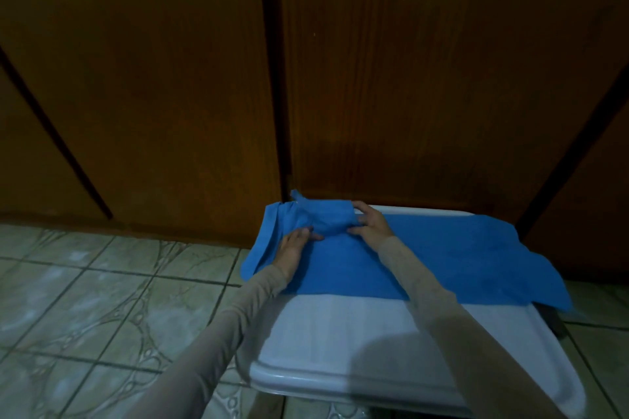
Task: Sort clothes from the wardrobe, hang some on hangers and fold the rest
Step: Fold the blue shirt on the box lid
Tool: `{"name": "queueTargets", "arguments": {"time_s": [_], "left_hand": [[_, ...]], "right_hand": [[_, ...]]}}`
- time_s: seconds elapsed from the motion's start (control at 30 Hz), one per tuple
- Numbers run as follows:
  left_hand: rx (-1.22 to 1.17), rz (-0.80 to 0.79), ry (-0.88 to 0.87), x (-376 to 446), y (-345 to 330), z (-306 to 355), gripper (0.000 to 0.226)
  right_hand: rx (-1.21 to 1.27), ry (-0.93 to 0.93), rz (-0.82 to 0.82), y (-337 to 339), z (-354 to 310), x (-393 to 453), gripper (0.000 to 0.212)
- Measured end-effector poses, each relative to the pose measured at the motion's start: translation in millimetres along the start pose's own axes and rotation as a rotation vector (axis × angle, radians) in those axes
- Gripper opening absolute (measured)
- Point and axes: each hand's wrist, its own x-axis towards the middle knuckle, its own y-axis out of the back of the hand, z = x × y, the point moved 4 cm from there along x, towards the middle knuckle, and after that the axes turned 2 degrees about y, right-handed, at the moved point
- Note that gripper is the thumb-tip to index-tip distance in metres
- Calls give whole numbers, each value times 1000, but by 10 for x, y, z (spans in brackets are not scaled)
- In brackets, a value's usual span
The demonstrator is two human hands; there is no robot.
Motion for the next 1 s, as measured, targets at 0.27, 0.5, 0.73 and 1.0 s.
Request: {"name": "queueTargets", "arguments": {"time_s": [0.27, 0.5, 0.73, 1.0], "left_hand": [[-279, 30, 129, 30, 101, -66, 46], [103, 188, -27, -65, 82, -28, 51], [593, 120, -311, -170, -39, -3, 79], [1329, 35, -508, -276, -273, -76, 72]], "right_hand": [[-262, 158, -225, 71, 127, -135, 56], [-360, 229, -26, 156, 192, -196, 57], [-1064, -45, 46, 679, 440, -377, 45], [-1311, -178, 93, 1263, 588, -635, 50]]}}
